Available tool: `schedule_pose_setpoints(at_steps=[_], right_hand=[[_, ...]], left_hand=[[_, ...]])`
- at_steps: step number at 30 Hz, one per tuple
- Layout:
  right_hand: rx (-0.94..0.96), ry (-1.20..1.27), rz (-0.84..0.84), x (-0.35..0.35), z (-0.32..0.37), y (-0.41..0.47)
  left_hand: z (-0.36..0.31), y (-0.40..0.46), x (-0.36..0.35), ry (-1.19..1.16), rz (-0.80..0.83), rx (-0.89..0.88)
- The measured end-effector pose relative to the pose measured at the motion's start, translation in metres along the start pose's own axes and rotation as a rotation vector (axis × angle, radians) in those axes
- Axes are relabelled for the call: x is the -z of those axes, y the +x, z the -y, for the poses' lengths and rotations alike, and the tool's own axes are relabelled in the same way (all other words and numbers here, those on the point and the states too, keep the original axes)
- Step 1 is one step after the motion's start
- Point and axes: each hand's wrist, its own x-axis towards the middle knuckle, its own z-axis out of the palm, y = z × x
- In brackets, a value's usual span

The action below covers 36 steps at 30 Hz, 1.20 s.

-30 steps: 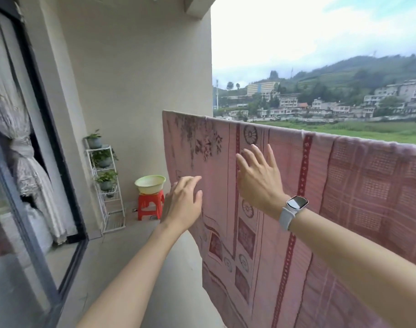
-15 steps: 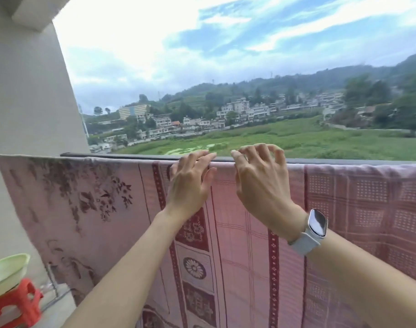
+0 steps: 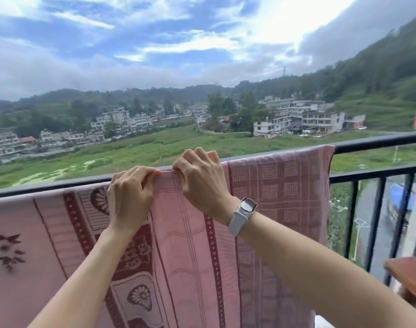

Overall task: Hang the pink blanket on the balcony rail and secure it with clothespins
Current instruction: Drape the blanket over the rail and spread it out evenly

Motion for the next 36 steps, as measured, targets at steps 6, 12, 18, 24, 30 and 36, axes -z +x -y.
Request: schedule_pose_setpoints(at_steps=[6,12,18,24,30,36], right_hand=[[-0.067,-0.034,0.035,-0.009,0.013,-0.007],[0.009,-0.116,0.128,-0.024,0.029,-0.013],[-0.053,-0.240,0.104,-0.033,0.025,-0.016],[0.038,-0.173,0.135,-0.054,0.076,-0.002],[0.071,-0.187,0.192,-0.088,0.119,0.004],[-0.020,-0.264,0.164,-0.095,0.127,0.002]], left_hand=[[0.028,-0.004,0.015,-0.025,0.074,-0.060],[0.077,-0.008,0.032,0.164,0.129,-0.158],[0.123,-0.009,0.060,0.214,0.084,-0.155],[0.150,-0.010,0.083,0.209,0.104,-0.030],[0.185,-0.013,0.102,0.300,0.177,-0.086],[0.227,-0.013,0.133,0.364,0.212,-0.026]])
